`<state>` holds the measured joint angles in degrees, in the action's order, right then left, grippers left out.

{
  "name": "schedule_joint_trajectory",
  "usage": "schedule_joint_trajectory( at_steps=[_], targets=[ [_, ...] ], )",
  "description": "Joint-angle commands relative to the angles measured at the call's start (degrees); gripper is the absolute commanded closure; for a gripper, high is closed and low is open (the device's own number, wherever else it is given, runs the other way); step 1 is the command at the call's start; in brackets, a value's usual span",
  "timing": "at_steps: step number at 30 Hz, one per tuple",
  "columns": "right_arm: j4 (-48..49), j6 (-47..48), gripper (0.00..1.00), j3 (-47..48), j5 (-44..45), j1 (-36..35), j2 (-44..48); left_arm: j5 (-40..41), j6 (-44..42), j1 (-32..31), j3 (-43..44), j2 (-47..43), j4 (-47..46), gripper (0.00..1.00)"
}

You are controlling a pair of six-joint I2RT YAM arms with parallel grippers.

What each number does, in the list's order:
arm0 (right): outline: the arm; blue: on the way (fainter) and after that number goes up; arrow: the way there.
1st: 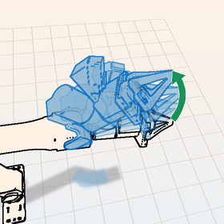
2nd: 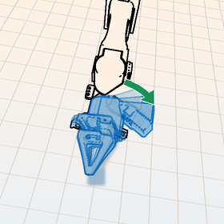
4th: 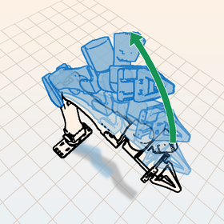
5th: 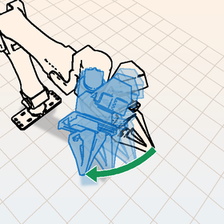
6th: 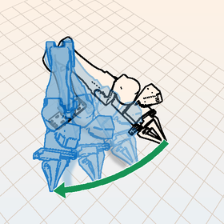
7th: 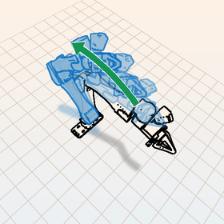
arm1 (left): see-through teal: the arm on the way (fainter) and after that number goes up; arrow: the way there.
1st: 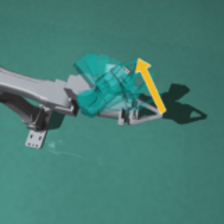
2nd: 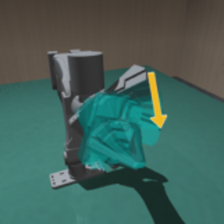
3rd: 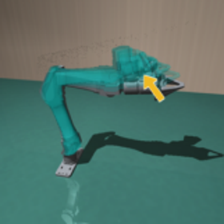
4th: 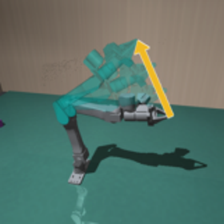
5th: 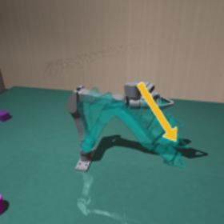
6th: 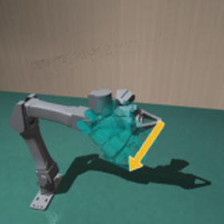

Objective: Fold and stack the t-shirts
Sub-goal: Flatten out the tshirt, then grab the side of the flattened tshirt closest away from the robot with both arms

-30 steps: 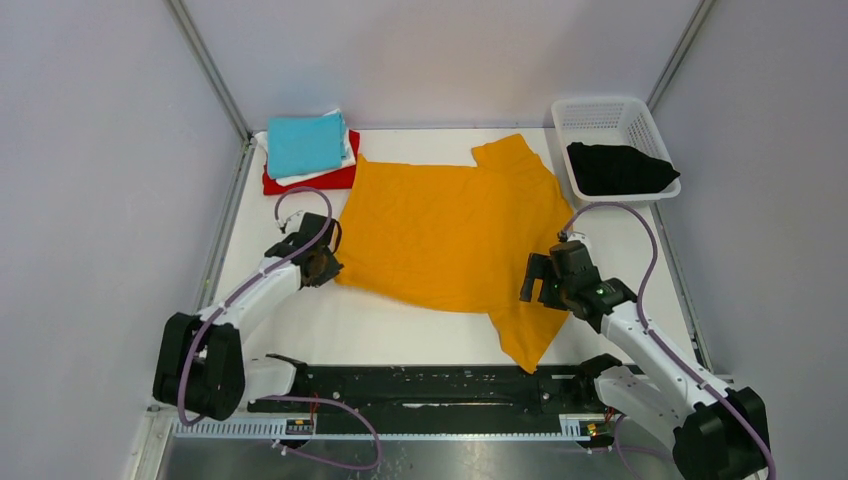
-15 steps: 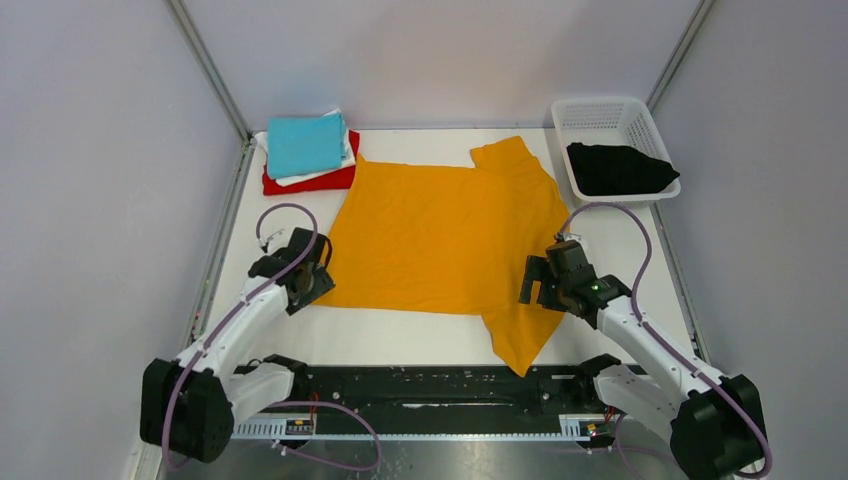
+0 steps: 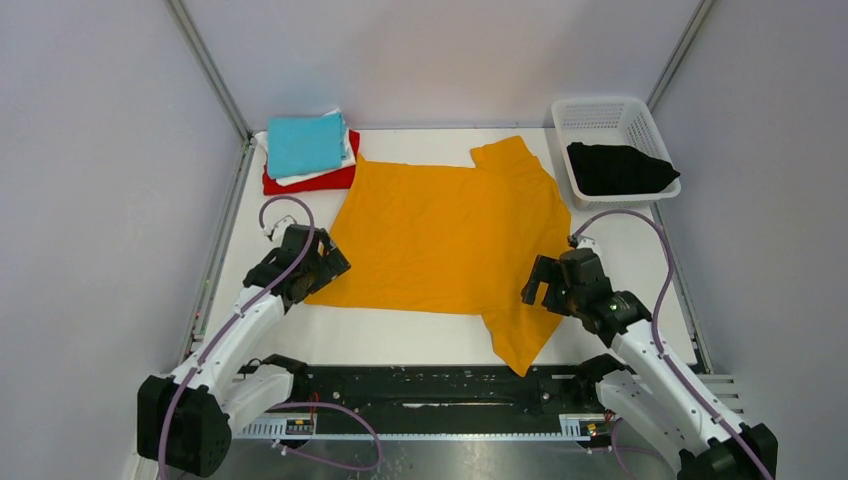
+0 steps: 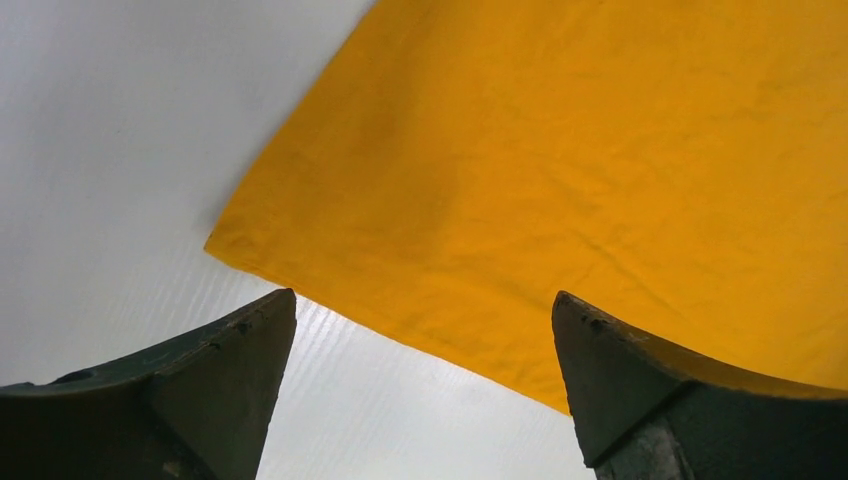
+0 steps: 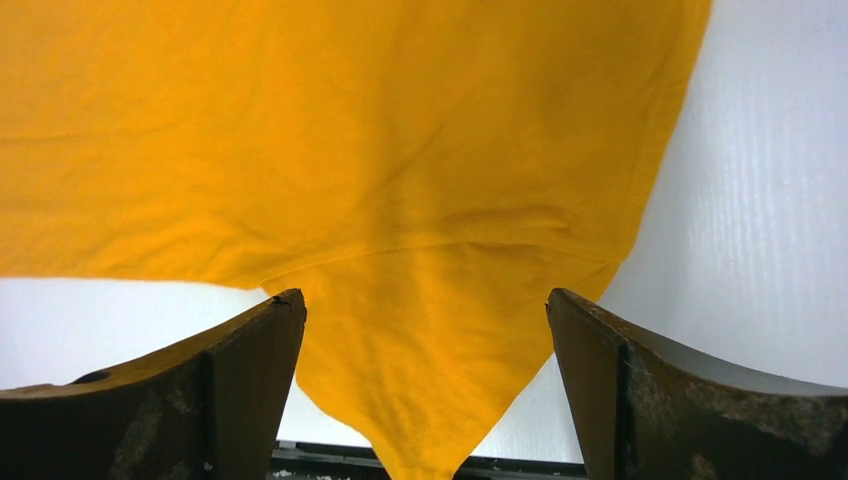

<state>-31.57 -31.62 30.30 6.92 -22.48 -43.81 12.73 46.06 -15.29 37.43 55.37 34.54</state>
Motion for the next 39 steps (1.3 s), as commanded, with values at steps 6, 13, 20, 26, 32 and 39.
schedule_joint_trajectory(
  at_steps=[6,13,20,26,32,39],
  targets=[
    [-4.2,-1.9,0.01,-1.7,-10.9,-0.1,2.0,7.7,8.4,6.9,-8.8,-4.5,-1.2,0.01],
    [-2.2,-2.4,0.0,-1.7,-11.0,-0.1,0.6,5.6,8.4,11.3,-11.8,-0.4,-8.4,0.22],
    [-2.3,-2.5,0.0,-2.1,-8.9,-0.1,-0.4,-4.3,3.7,11.7,-8.8,10.9,-10.6,0.51],
    [-2.6,-1.9,0.0,-1.6,-8.4,-0.1,-1.0,-5.4,1.8,11.7,-7.7,13.7,-10.7,0.69],
    [-8.0,-0.2,0.06,1.5,-5.5,-2.2,-3.0,-5.4,0.6,11.7,-8.1,11.5,-10.6,1.0],
    [-17.1,-5.7,0.15,8.3,4.9,-26.2,-10.4,-3.3,-0.6,11.7,-8.9,8.3,-9.8,1.0]
  ],
)
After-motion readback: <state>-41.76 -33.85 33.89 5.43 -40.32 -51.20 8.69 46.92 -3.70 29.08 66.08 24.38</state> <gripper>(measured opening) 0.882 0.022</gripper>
